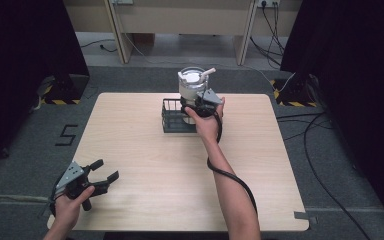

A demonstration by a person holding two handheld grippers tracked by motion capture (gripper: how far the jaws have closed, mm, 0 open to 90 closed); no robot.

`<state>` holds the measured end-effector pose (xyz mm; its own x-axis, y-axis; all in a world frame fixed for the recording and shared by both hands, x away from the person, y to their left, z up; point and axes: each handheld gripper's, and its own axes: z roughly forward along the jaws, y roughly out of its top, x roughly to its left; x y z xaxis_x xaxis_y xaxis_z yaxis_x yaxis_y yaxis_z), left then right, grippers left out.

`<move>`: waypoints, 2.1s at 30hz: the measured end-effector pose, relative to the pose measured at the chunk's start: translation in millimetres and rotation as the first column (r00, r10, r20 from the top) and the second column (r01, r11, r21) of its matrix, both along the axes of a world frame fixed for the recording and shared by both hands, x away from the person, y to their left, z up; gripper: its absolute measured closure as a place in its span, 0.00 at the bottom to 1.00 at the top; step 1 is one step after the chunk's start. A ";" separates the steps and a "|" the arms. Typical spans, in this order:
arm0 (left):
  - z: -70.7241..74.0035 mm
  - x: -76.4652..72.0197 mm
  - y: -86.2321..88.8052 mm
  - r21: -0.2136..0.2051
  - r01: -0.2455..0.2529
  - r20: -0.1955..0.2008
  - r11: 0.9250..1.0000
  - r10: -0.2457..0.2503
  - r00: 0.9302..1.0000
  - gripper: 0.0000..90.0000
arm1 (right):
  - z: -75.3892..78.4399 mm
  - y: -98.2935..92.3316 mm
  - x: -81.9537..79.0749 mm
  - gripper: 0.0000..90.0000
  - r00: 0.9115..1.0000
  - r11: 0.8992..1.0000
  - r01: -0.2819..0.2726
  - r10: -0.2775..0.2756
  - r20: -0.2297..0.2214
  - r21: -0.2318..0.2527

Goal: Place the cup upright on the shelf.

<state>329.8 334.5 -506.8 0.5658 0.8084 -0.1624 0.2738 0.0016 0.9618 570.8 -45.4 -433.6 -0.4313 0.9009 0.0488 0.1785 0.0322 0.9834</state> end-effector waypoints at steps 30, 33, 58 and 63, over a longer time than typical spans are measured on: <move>0.2 -0.1 -1.3 0.002 0.000 0.001 1.000 0.000 1.000 0.16 | 5.0 -8.2 -14.8 0.09 1.000 1.000 -0.016 0.016 0.018 0.013; 0.1 -0.1 -1.4 0.002 0.000 0.001 1.000 0.000 1.000 0.16 | 4.5 -9.6 -15.6 0.09 1.000 1.000 -0.016 0.016 0.017 0.012; -0.3 -0.3 -2.3 0.005 -0.003 -0.002 1.000 0.003 1.000 0.16 | 0.4 -34.2 -43.7 0.16 1.000 0.999 -0.022 0.022 0.005 0.035; -0.2 -0.6 -2.0 0.002 -0.008 -0.003 1.000 0.008 1.000 0.16 | 0.3 -39.9 -51.2 0.16 1.000 0.999 -0.027 0.026 0.011 0.032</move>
<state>329.3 332.5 -507.0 0.5586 0.8134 -0.1622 0.2764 0.0018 0.9610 519.5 -85.4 -433.4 -0.4557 0.8871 0.0729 0.1676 0.0051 0.9858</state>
